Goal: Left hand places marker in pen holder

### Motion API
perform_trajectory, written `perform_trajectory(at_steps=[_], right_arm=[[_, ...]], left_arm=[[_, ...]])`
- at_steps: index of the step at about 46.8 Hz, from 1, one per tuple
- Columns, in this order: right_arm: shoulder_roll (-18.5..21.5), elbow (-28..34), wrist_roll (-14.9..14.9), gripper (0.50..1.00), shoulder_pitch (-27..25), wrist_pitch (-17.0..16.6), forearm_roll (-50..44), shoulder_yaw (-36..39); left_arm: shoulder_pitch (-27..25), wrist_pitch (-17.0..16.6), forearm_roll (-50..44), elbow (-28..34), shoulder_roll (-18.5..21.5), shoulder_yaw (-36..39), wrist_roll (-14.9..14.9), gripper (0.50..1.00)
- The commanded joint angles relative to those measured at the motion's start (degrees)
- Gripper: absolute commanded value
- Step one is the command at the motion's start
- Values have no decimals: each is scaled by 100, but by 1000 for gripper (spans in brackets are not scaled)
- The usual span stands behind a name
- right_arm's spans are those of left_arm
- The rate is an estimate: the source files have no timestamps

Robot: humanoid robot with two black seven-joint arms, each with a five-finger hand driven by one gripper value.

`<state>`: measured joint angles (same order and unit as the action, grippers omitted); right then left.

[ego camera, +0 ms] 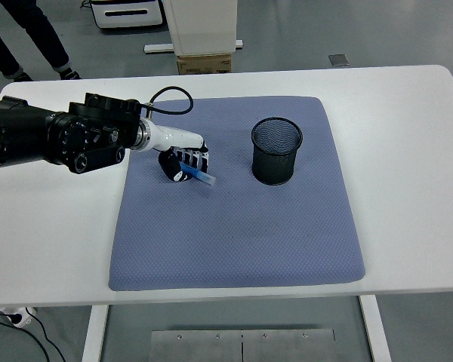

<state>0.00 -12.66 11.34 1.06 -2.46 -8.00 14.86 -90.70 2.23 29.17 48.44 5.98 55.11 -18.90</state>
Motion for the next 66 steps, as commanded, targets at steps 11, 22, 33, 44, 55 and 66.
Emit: perform_trajectory(at_steps=[11, 22, 33, 44, 55, 66], right_arm=[[0, 0, 0, 1000, 0, 0, 0, 0], [0, 0, 0, 1000, 0, 0, 0, 0], [0, 0, 0, 1000, 0, 0, 0, 0], [0, 0, 0, 1000, 0, 0, 0, 0], [0, 0, 0, 1000, 0, 0, 0, 0], [0, 0, 0, 1000, 0, 0, 0, 0]], left_arm=[[8, 6, -8, -1, 9, 0, 0, 657], [-1, 23, 27, -1, 0, 0, 0, 561], [-1, 24, 36, 8, 0, 0, 0, 500], [-9, 32, 36, -1, 0, 0, 0, 500], [-141, 59, -34, -1, 44, -9, -9, 500], [-378, 76, -78, -1, 88, -53, -9, 500]])
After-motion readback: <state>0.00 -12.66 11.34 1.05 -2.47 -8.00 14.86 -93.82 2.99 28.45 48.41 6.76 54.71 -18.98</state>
